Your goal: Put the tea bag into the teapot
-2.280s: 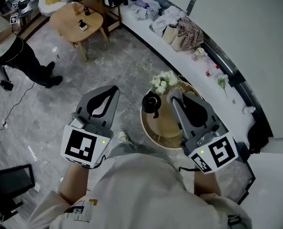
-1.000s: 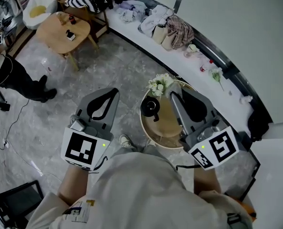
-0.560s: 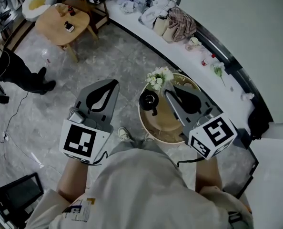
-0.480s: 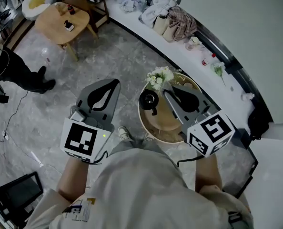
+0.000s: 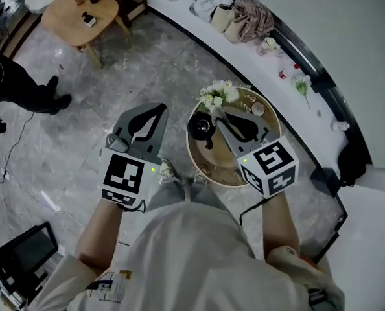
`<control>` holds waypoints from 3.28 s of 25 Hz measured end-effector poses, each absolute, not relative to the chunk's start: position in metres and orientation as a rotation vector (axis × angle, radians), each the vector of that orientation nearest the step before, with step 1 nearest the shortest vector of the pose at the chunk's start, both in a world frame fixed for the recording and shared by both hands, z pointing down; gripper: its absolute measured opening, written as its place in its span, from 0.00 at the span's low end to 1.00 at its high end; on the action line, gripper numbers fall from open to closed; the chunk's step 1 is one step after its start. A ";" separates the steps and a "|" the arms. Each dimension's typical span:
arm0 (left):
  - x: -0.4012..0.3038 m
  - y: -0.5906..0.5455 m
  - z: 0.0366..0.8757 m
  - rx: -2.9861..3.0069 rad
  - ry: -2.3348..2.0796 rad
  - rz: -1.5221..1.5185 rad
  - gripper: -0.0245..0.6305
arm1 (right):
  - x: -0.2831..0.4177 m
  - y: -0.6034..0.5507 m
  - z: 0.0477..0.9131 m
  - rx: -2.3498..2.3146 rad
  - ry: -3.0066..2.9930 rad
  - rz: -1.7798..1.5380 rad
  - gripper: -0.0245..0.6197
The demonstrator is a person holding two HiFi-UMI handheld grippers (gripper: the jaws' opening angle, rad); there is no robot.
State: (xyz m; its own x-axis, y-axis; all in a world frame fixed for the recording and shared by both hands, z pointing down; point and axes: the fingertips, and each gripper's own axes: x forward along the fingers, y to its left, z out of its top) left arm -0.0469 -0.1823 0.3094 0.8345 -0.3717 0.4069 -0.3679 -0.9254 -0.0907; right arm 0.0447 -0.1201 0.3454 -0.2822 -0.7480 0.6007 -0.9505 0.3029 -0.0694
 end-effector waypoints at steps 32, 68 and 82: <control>0.024 -0.184 0.553 -3.104 0.233 -1.236 0.05 | 0.072 -0.134 0.635 1.264 -1.826 1.015 0.11; 0.016 -0.179 0.698 -3.119 0.155 -1.505 0.05 | 0.070 -0.130 0.790 1.028 -1.613 1.050 0.11; 0.009 -0.174 0.697 -3.121 0.154 -1.503 0.05 | 0.070 -0.130 0.782 1.020 -1.596 0.993 0.25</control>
State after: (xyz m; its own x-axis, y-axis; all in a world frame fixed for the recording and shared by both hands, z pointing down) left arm 0.0086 -0.1742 0.6965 0.6303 0.0609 0.7740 -0.2166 -0.9436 0.2506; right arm 0.0701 -0.1300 0.7822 -0.1877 -0.1557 0.9698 -0.9390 0.3182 -0.1307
